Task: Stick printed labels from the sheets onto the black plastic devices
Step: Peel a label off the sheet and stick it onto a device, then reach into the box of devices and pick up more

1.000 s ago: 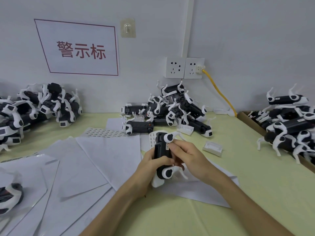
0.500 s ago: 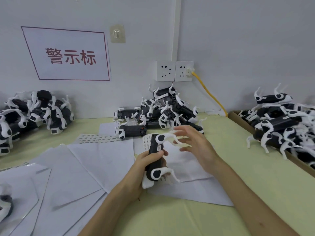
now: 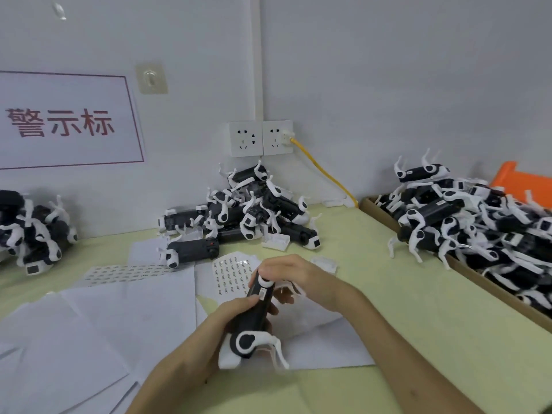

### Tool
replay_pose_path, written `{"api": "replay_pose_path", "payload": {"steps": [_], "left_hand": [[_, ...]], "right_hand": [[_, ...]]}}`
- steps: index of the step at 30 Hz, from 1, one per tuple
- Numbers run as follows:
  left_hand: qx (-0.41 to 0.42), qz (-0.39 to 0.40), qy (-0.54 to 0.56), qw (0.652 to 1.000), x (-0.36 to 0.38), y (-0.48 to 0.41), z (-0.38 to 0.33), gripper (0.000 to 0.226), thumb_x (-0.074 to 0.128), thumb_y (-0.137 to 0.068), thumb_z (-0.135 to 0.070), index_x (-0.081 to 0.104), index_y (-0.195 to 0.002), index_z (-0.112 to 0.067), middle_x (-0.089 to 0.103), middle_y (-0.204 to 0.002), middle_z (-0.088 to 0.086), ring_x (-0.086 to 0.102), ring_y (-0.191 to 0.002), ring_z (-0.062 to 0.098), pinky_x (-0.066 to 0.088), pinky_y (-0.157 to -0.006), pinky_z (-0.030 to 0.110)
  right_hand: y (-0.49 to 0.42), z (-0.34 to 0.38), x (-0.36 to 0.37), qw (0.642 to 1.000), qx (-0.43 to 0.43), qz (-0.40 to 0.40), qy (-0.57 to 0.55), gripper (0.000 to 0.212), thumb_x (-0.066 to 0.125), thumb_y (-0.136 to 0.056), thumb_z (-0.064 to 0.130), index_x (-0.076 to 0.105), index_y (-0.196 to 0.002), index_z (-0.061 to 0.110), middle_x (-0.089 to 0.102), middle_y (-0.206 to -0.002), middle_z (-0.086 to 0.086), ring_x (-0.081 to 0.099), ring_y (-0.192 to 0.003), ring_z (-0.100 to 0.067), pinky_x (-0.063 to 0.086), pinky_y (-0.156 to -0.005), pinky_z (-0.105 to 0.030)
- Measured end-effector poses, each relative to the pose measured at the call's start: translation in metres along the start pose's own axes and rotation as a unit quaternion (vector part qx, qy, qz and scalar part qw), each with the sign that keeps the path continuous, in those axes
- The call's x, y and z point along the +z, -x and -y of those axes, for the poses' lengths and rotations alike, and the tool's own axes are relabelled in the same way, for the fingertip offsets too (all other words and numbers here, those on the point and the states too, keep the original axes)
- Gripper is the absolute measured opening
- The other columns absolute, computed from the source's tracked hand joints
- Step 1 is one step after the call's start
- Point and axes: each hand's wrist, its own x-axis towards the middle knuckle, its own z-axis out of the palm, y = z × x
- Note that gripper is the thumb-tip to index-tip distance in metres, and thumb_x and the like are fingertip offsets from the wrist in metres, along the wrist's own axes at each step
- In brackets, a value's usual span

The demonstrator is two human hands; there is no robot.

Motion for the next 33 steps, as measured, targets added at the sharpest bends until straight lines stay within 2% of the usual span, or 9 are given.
{"api": "replay_pose_path", "payload": {"steps": [4,8,12,14,19,24,27,30,33], "left_hand": [[0.04,-0.043,-0.001,0.998,-0.011,0.001,-0.011,0.065,0.048,-0.089,-0.053,0.064,-0.13,-0.005,0.069,-0.122,0.026,0.065,-0.11,0.053,0.051,-0.097,0.053],[0.111,-0.143,0.047,0.982,-0.014,0.003,-0.019,0.062,0.047,-0.097,-0.045,0.053,-0.135,0.004,0.066,-0.127,0.028,0.069,-0.106,0.05,0.05,-0.1,0.057],[0.074,-0.14,0.072,0.985,-0.013,0.002,-0.015,0.049,0.043,-0.102,-0.045,0.057,-0.122,-0.002,0.067,-0.116,0.031,0.071,-0.096,0.05,0.061,-0.083,0.054],[0.066,-0.138,0.054,0.987,-0.011,0.002,-0.014,0.051,0.042,-0.101,-0.047,0.058,-0.12,-0.001,0.068,-0.108,0.03,0.072,-0.092,0.048,0.063,-0.078,0.051],[0.059,-0.133,0.015,0.989,-0.01,0.002,-0.01,0.059,0.049,-0.088,-0.051,0.059,-0.116,0.0,0.07,-0.093,0.025,0.073,-0.076,0.039,0.064,-0.067,0.044],[0.053,-0.138,-0.005,0.989,-0.008,0.003,-0.009,0.054,0.048,-0.094,-0.049,0.06,-0.114,0.0,0.071,-0.089,0.023,0.072,-0.075,0.037,0.061,-0.068,0.042],[0.042,-0.14,-0.003,0.989,-0.006,0.002,-0.009,0.045,0.04,-0.106,-0.04,0.06,-0.114,0.001,0.069,-0.086,0.023,0.07,-0.071,0.037,0.064,-0.062,0.04],[0.044,-0.136,-0.009,0.99,-0.006,0.002,-0.01,0.042,0.038,-0.107,-0.036,0.06,-0.111,0.0,0.069,-0.087,0.024,0.069,-0.068,0.035,0.064,-0.062,0.039],[0.046,-0.137,-0.025,0.989,-0.007,0.0,-0.009,0.042,0.038,-0.107,-0.036,0.061,-0.111,-0.001,0.069,-0.088,0.023,0.068,-0.069,0.035,0.059,-0.072,0.046]], "right_hand": [[-0.003,-0.001,-0.022,0.968,0.044,-0.177,-0.171,0.03,0.064,-0.095,0.039,0.069,-0.088,0.01,0.062,-0.075,-0.007,0.054,-0.057,-0.022,0.045,-0.053,-0.029],[0.004,0.001,-0.058,0.847,0.034,-0.333,-0.414,0.03,0.065,-0.096,0.035,0.067,-0.108,0.008,0.063,-0.098,-0.014,0.065,-0.071,-0.024,0.058,-0.071,-0.035],[0.021,0.017,-0.113,0.689,-0.186,-0.315,-0.626,0.045,0.057,-0.096,0.042,0.059,-0.111,0.0,0.061,-0.124,-0.026,0.067,-0.105,-0.044,0.056,-0.086,-0.047],[0.024,0.026,-0.14,0.673,-0.245,-0.287,-0.636,0.062,0.037,-0.102,0.057,0.051,-0.128,0.002,0.056,-0.135,-0.03,0.058,-0.123,-0.047,0.044,-0.105,-0.056],[0.014,0.005,-0.137,0.837,-0.055,-0.408,-0.36,0.027,0.045,-0.106,0.034,0.057,-0.12,0.015,0.064,-0.133,-0.016,0.072,-0.1,-0.028,0.05,-0.088,-0.037],[0.012,-0.055,-0.127,0.881,0.061,-0.437,0.173,0.032,0.056,-0.098,0.017,0.063,-0.129,0.022,0.061,-0.14,-0.006,0.063,-0.115,-0.018,0.045,-0.095,-0.033],[0.029,-0.079,-0.161,0.684,0.13,-0.286,0.659,0.049,0.046,-0.1,0.036,0.046,-0.149,0.031,0.03,-0.164,-0.003,0.022,-0.152,-0.025,0.011,-0.122,-0.049],[0.054,-0.076,-0.193,0.532,0.29,-0.184,0.774,0.05,0.026,-0.105,0.039,0.052,-0.145,0.027,0.036,-0.158,-0.013,0.017,-0.15,-0.036,-0.003,-0.122,-0.061],[0.071,-0.064,-0.204,0.469,0.328,-0.191,0.798,0.047,0.028,-0.103,0.036,0.062,-0.134,0.028,0.049,-0.149,-0.008,0.023,-0.147,-0.035,0.0,-0.12,-0.063]]}}
